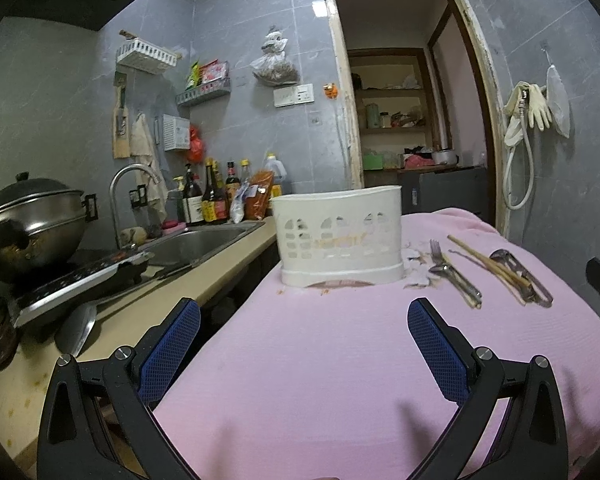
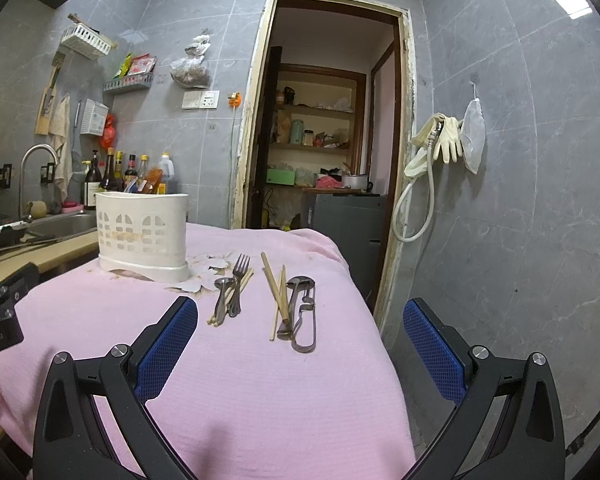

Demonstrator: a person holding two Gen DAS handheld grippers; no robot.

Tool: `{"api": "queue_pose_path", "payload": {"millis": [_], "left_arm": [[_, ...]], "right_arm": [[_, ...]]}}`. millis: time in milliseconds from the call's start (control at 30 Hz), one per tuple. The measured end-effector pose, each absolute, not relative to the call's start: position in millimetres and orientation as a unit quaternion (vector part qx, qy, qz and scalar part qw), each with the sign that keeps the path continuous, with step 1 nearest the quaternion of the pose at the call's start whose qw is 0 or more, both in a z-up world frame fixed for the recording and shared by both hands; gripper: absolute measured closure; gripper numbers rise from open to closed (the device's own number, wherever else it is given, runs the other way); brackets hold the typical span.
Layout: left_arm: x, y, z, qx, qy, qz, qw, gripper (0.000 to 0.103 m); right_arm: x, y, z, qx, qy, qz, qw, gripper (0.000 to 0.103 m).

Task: Organize utensils
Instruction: 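Move the left gripper to the small metal spoon while the right gripper moves to the metal peeler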

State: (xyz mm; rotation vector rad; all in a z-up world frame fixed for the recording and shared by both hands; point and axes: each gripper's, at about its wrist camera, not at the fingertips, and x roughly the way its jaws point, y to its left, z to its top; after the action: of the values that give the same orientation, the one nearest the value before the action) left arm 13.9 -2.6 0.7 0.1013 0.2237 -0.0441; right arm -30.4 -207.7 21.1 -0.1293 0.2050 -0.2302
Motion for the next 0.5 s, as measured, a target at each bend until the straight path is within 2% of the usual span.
{"api": "queue_pose_path", "payload": {"millis": [267, 500], "left_arm": [[56, -20, 32, 0.058, 0.117, -0.069, 0.989, 0.001], [112, -43, 53, 0.071, 0.167, -0.128, 0.975, 0.001]], "right_arm": [[-7, -227, 34, -0.071, 0.091, -0.109, 0.987, 0.0], [34, -269, 55, -0.064, 0.111, -0.087, 0.988, 0.0]]}}
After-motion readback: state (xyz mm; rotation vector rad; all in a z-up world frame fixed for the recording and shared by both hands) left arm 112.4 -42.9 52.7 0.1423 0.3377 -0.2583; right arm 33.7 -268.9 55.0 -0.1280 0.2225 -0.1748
